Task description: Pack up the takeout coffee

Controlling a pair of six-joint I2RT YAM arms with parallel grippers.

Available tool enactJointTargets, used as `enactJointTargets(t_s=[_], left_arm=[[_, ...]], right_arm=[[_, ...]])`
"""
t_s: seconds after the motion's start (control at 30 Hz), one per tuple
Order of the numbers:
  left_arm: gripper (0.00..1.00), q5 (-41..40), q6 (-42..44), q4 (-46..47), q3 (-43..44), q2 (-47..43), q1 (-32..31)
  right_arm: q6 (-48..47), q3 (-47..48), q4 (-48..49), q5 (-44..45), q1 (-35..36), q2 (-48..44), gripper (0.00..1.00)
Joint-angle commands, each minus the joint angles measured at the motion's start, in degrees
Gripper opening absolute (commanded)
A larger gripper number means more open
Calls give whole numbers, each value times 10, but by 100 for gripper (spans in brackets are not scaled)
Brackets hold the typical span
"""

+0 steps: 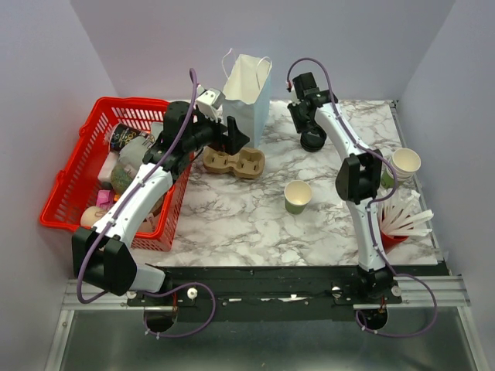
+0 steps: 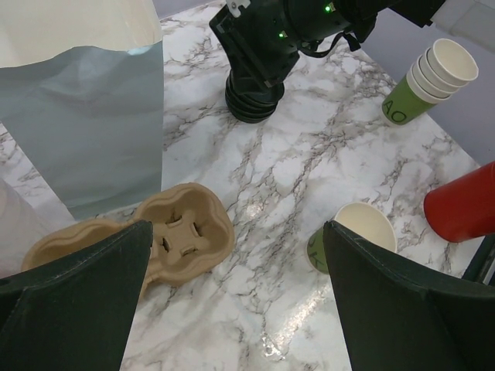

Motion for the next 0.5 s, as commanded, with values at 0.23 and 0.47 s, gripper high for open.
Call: enactJointTargets(t_s=[0.23, 0.47], left_arm=[[99, -6, -1, -20, 7, 8, 4], [99, -6, -3, -18, 6, 11, 5]], right_arm=[[4, 3, 11, -6, -16, 28, 27], [5, -1, 7, -24, -16, 28, 22]])
